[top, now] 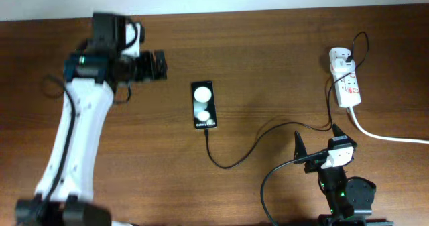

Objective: Plug charger to phone and switch on socket

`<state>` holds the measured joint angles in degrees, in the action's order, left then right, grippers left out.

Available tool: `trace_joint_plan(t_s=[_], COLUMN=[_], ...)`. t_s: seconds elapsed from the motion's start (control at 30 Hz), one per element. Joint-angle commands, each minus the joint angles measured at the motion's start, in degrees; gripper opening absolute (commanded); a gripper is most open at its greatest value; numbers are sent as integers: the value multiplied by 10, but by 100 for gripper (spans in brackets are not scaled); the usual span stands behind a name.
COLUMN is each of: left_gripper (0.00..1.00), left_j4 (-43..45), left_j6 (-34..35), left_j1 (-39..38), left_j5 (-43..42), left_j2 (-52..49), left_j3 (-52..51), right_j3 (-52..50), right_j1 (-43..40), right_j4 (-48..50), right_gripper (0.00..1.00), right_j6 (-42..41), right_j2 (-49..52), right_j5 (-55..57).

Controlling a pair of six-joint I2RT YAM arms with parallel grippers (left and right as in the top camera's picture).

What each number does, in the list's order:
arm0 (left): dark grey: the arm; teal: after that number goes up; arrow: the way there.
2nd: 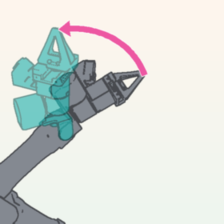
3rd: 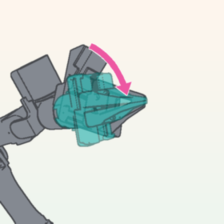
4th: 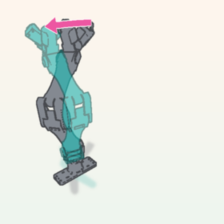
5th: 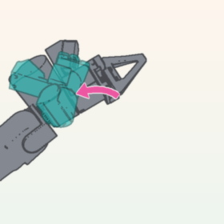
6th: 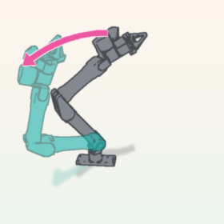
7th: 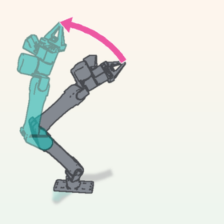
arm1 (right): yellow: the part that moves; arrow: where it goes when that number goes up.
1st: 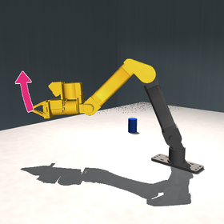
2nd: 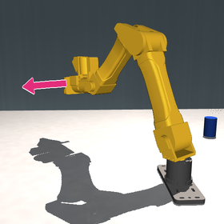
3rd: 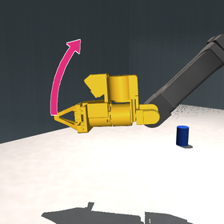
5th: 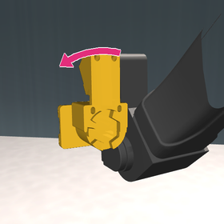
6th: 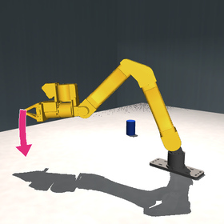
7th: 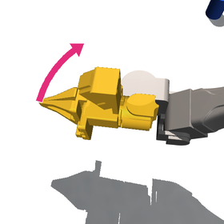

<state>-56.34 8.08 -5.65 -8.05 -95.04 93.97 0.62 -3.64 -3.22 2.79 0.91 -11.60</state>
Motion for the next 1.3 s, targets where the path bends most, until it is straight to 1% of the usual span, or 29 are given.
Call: trace_joint_plan(t_s=[0.0, 0.13, 0.17, 0.23, 0.3, 0.37, 0.4, 0.53, 0.67, 0.73, 0.77, 0.83, 0.9, 1.0, 1.27], left_gripper=[99, 99, 99, 99, 99, 99, 99, 99, 99, 99, 99, 99, 99, 99, 99], left_j4=[120, 295, 369, 487, 563, 638, 651, 657, 654, 615, 576, 522, 522, 531, 523], left_j6=[-53, -112, -113, -116, -133, -186, -207, -260, -260, -260, -260, -257, -257, -257, -257], left_j1=[2, 2, 2, 2, 2, 2, 2, 5, 32, 39, 44, 44, 44, 44, 44], left_j5=[4, 4, 4, 4, 4, 4, 4, 6, 5, 4, 4, 10, 8, 8, 8], left_j2=[156, 316, 374, 468, 547, 658, 700, 794, 854, 878, 891, 905, 908, 947, 947], left_j3=[-185, -413, -487, -606, -698, -809, -838, -891, -935, -935, -935, -935, -935, -935, -935], right_j3=[-3, -3, -3, -3, -3, -3, -3, -3, -3, -3, -3, -3, -3, -3, -3], right_j1=[3, 3, 3, 3, 3, 3, 3, 3, 3, 3, 3, 3, 3, 3, 3], right_j4=[-4, -4, -4, -4, -4, -4, -4, -4, -4, -4, -4, -4, -4, -4, -4], right_gripper=[99, 99, 99, 99, 98, 99, 99, 99, 99, 99, 99, 99, 99, 99, 99], right_j6=[-2, -2, -2, -2, -2, -2, -2, -2, -2, -2, -2, -2, -2, -2, -2], right_j2=[-5, -5, -5, -5, -5, -5, -5, -5, -5, -5, -5, -5, -5, -5, -5], right_j5=[5, 5, 5, 5, 5, 5, 5, 5, 5, 5, 5, 5, 5, 5, 5])
